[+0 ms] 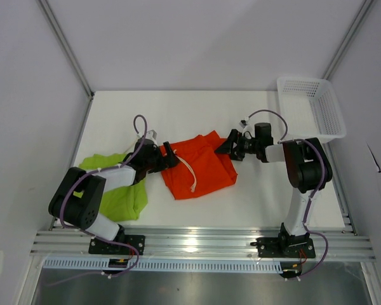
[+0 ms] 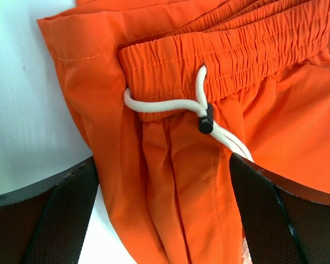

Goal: Fold and stack the shorts
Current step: Neatly place the folded shorts to the corner

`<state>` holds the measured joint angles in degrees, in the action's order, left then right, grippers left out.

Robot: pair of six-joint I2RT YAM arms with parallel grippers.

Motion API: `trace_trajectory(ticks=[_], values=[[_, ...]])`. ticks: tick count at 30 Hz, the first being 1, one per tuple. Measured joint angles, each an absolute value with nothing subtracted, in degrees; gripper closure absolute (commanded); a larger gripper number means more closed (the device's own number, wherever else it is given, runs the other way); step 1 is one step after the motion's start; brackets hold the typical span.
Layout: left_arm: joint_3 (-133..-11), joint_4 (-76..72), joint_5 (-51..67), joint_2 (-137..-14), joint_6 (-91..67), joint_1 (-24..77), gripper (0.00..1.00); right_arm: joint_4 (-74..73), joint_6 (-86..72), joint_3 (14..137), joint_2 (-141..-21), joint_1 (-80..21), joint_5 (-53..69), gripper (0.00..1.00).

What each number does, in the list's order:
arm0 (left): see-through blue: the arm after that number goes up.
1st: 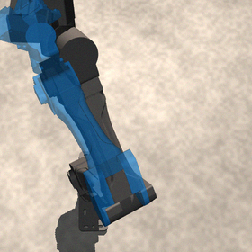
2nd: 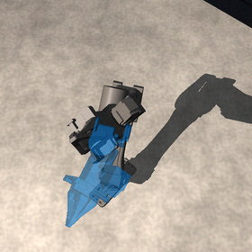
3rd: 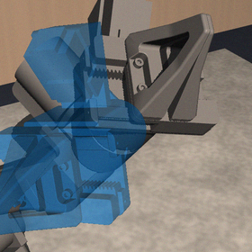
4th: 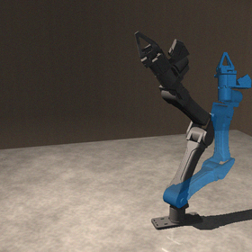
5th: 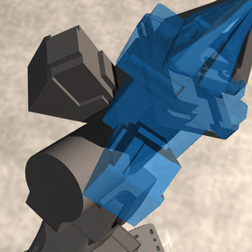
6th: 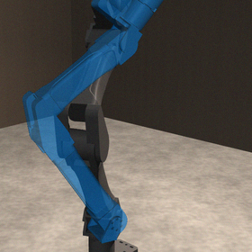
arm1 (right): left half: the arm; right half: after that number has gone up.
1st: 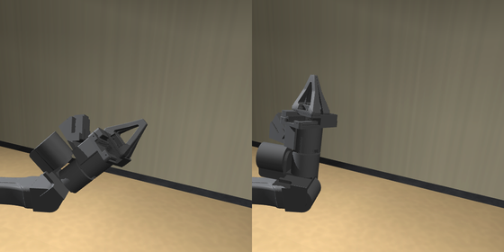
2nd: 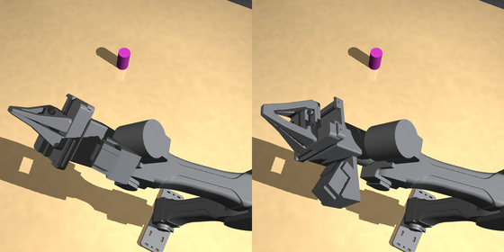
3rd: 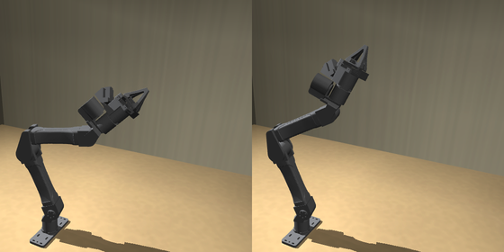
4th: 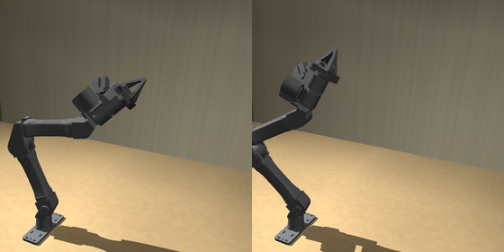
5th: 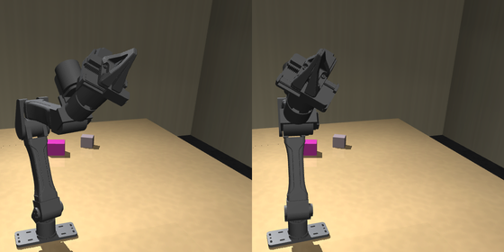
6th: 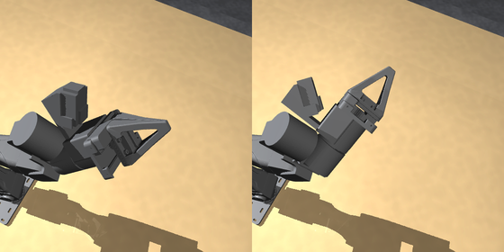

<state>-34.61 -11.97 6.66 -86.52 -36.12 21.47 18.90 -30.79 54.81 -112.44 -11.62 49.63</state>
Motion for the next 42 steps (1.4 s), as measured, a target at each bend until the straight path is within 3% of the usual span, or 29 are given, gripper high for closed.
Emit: trace_trajectory(ticks=[12, 19, 21, 25, 26, 31, 33, 38, 42], values=[[-35.7, -13.1, 7.4, -88.2, -36.1, 21.5, 0.04, 36.2, -43.8, 50.4, -116.4, -9.1, 57.1, 0.09], [-37.5, -14.0, 8.1, -90.5, -36.0, 21.5, 0.08, 18.0, -31.2, 59.2, -115.4, -14.3, 50.3, 0.11], [-37.7, -14.5, 8.1, -91.1, -36.0, 21.5, 0.11, 14.3, -27.9, 61.2, -115.3, -16.4, 47.8, 0.24], [-37.7, -15.6, 8.1, -91.7, -36.0, 21.5, 0.17, 9.0, -24.1, 62.7, -115.3, -18.1, 44.8, 0.37], [-37.7, -15.8, 8.2, -91.9, -36.0, 21.5, 0.19, 7.8, -23.5, 63.2, -115.3, -18.3, 44.3, 0.47], [-37.7, -16.1, 8.2, -92.4, -35.8, 21.5, 0.36, 2.9, -20.5, 64.3, -115.3, -19.4, 39.4, 0.71], [-37.7, -15.6, 8.1, -92.5, -35.6, 21.6, 0.45, 2.0, -19.9, 64.5, -115.2, -19.8, 37.9, 0.84], [-38.1, -13.3, 7.1, -92.5, -34.8, 22.9, 0.58, -0.6, -19.0, 64.9, -114.2, -21.7, 33.2, 1.0], [-39.8, -9.1, 4.4, -92.5, -33.9, 24.6, 0.7, -3.6, -18.8, 65.4, -112.9, -23.7, 28.6, 1.0]])
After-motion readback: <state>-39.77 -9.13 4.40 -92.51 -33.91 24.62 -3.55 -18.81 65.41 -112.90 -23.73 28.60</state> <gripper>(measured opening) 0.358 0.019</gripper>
